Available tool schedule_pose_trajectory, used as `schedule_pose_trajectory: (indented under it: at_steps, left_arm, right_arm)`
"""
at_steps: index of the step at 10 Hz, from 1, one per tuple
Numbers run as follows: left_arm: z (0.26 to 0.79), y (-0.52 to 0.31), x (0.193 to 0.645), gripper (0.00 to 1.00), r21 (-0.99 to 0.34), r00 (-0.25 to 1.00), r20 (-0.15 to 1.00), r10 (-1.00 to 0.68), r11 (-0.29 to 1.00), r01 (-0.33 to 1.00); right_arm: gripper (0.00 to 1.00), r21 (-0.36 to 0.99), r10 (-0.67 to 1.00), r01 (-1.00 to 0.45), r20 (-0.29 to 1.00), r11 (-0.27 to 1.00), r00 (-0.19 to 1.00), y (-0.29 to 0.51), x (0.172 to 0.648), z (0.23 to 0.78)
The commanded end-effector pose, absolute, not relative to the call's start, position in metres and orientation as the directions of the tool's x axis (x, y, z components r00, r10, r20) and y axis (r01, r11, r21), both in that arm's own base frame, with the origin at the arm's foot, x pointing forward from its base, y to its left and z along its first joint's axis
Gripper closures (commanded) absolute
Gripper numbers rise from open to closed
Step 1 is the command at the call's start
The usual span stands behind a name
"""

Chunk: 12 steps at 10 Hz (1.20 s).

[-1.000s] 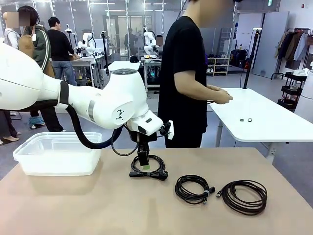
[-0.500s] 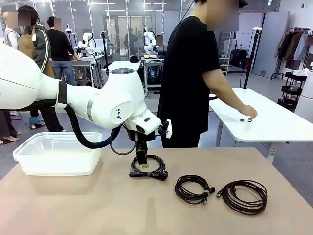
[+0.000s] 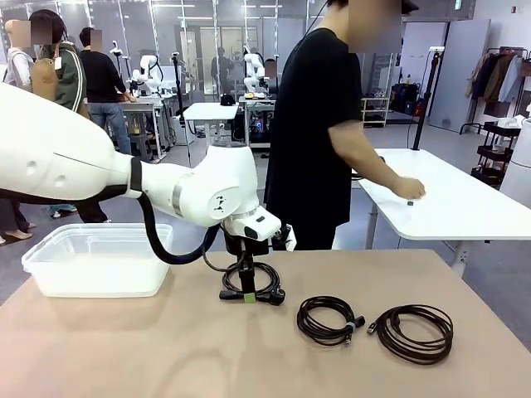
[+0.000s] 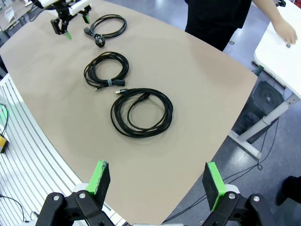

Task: Organize and store the cables.
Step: Place the Power Cable into the Organizing box.

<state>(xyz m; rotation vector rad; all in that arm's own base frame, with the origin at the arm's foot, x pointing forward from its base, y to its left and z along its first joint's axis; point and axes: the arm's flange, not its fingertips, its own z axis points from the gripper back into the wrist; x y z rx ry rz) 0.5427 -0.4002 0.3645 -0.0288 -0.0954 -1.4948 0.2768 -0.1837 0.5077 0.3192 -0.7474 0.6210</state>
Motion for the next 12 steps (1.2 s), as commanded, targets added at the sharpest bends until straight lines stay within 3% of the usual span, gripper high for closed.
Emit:
schedule_pose_trajectory:
  at_steps: [1,3,9,10,11,12]
  left_arm:
    - [0.367,-0.418,0.569,0.00,0.044,0.082,0.022,-0.996,0.083,0.996]
    - [0.351,-0.422,0.589,0.00,0.016,0.116,-0.035,-0.993,0.116,0.993]
    - [0.322,-0.423,0.604,0.00,-0.005,0.089,-0.042,-0.995,0.090,0.996]
    - [0.316,-0.423,0.605,0.10,-0.020,0.095,-0.049,-0.994,0.096,0.995]
    - [0.312,-0.423,0.606,0.12,-0.029,0.101,-0.049,-0.994,0.103,0.994]
    - [0.311,-0.422,0.605,0.27,-0.028,0.104,-0.043,-0.994,0.105,0.994]
  right_arm:
    - [0.00,0.049,0.416,-0.638,0.720,0.768,0.556,-0.185,0.276,0.507]
    - [0.00,0.049,0.416,-0.638,0.720,0.768,0.556,-0.185,0.276,0.507]
    - [0.00,0.049,0.416,-0.638,0.720,0.768,0.556,-0.185,0.276,0.507]
    - [0.00,0.049,0.416,-0.638,0.720,0.768,0.556,-0.185,0.276,0.507]
    - [0.00,0.049,0.416,-0.638,0.720,0.768,0.556,-0.185,0.276,0.507]
    - [0.00,0.049,0.416,-0.638,0.720,0.768,0.556,-0.185,0.276,0.507]
